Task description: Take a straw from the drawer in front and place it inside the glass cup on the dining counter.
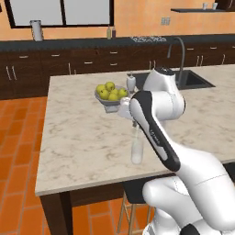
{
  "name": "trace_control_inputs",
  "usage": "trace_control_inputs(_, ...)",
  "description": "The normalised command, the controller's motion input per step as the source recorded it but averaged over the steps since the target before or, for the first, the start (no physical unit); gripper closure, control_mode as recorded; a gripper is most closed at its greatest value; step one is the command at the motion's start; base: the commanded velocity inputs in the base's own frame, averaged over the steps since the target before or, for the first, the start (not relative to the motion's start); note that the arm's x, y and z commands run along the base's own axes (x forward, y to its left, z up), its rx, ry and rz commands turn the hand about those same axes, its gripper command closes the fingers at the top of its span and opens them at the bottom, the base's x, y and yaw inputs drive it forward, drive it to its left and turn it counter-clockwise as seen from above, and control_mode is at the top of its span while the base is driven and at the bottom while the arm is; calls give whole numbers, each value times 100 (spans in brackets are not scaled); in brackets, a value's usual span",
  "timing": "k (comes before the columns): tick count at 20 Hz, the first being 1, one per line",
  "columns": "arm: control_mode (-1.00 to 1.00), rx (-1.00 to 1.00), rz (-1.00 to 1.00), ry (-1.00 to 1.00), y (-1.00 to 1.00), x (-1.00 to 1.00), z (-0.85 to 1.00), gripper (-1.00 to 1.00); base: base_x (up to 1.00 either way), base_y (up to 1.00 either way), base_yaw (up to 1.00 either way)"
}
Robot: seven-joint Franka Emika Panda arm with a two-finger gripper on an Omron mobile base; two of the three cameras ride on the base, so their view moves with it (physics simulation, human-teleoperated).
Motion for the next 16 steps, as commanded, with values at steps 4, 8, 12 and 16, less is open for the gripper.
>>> trace_control_inputs(4,-100,0,49,-47,-24,-1,44,100,0,0,0)
trace_control_inputs(8,-100,0,55,-41,-23,16,32,100,0,0,0)
trace_control_inputs(12,-100,3,50,-32,-23,48,9,100,0,0,0)
trace_control_inputs(16,-100,9,50,-20,-12,65,0,100,0,0,0)
